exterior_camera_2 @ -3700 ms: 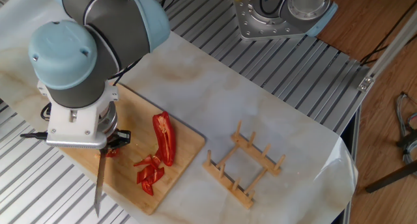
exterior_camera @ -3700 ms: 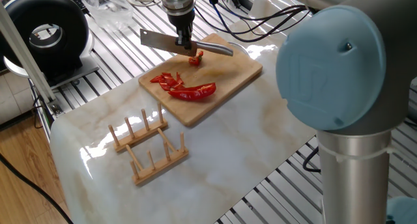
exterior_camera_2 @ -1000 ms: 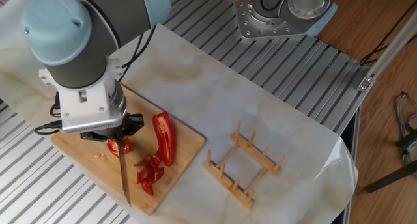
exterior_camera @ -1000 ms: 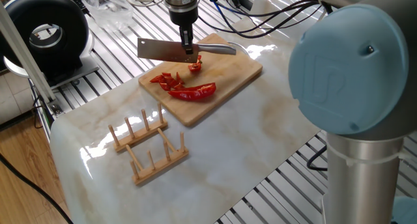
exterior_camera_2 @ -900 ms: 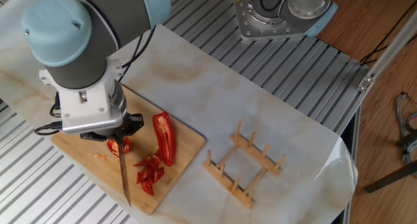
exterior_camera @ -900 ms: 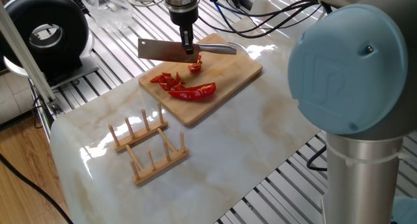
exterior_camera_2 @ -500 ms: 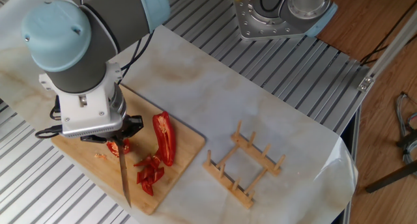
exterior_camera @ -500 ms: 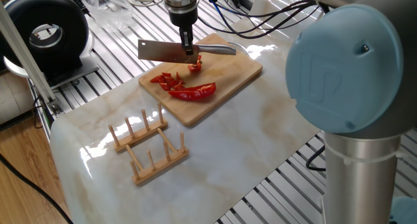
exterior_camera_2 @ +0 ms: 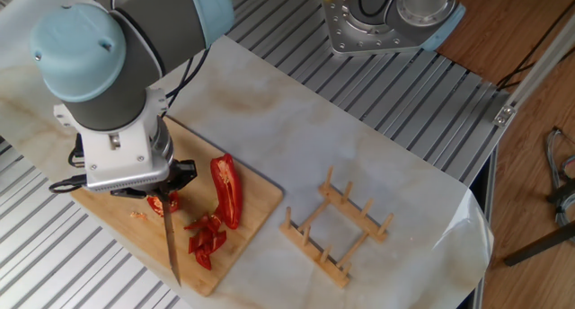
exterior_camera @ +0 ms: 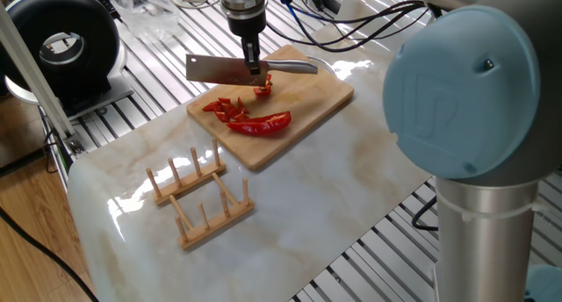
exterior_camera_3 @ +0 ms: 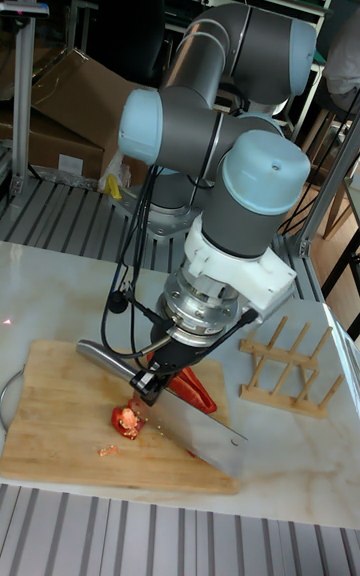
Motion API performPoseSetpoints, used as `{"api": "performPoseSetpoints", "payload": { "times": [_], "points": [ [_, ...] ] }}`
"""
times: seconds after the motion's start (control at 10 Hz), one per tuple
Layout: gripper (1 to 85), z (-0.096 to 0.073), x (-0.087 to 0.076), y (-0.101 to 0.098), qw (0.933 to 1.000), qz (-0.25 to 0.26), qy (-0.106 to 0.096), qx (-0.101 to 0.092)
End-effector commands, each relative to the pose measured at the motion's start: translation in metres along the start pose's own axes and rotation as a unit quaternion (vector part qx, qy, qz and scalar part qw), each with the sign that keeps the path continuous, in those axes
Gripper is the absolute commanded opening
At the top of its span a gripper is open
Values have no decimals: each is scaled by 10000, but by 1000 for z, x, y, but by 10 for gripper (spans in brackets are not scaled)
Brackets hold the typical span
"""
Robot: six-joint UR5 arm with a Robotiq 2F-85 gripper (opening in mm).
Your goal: Chop the chili peppers
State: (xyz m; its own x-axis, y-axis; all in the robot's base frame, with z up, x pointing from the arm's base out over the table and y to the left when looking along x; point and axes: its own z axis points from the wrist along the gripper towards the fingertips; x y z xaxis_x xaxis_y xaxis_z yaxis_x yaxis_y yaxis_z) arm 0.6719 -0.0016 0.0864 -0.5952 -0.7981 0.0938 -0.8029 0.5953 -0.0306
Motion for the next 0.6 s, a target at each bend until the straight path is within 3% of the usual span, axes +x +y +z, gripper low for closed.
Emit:
{"api": "performPoseSetpoints", "payload": {
  "times": [0.0, 0.3, 0.5],
  "points": [
    [13, -7, -1, 5, 10000, 11, -39, -79],
    [13, -20, 15, 2, 9997, -24, 211, 86],
    [13, -16, 26, -2, 9995, 17, 281, 120]
  ]
}}
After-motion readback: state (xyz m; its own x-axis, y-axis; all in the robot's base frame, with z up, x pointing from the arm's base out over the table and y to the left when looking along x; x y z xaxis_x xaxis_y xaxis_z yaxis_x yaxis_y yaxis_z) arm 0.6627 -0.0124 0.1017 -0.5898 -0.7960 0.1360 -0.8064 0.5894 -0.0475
